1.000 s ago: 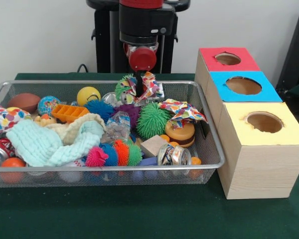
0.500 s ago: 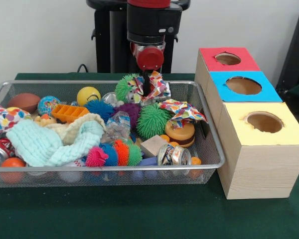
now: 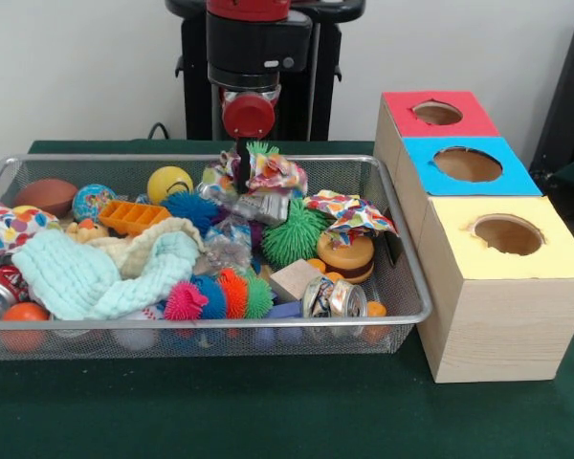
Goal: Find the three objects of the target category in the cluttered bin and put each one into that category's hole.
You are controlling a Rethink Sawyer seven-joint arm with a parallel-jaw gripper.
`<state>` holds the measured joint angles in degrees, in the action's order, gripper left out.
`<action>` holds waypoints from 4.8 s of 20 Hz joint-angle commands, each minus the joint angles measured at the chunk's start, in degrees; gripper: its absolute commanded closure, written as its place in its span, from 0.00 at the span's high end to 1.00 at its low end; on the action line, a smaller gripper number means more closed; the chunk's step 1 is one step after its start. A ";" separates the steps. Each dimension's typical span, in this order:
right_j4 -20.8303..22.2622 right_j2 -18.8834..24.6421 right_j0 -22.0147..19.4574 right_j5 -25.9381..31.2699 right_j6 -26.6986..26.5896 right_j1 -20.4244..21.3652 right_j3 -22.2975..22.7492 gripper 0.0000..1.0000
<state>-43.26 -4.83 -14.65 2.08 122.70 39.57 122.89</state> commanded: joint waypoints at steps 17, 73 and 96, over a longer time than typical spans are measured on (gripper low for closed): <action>13.18 -5.42 -9.46 11.90 -5.00 2.35 -6.33 1.00; 36.29 13.04 -29.28 4.67 0.54 -13.12 -22.57 1.00; 40.24 15.51 -31.02 0.40 4.98 -18.71 -23.76 1.00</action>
<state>-4.76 5.38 -46.78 6.51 122.70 24.64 101.78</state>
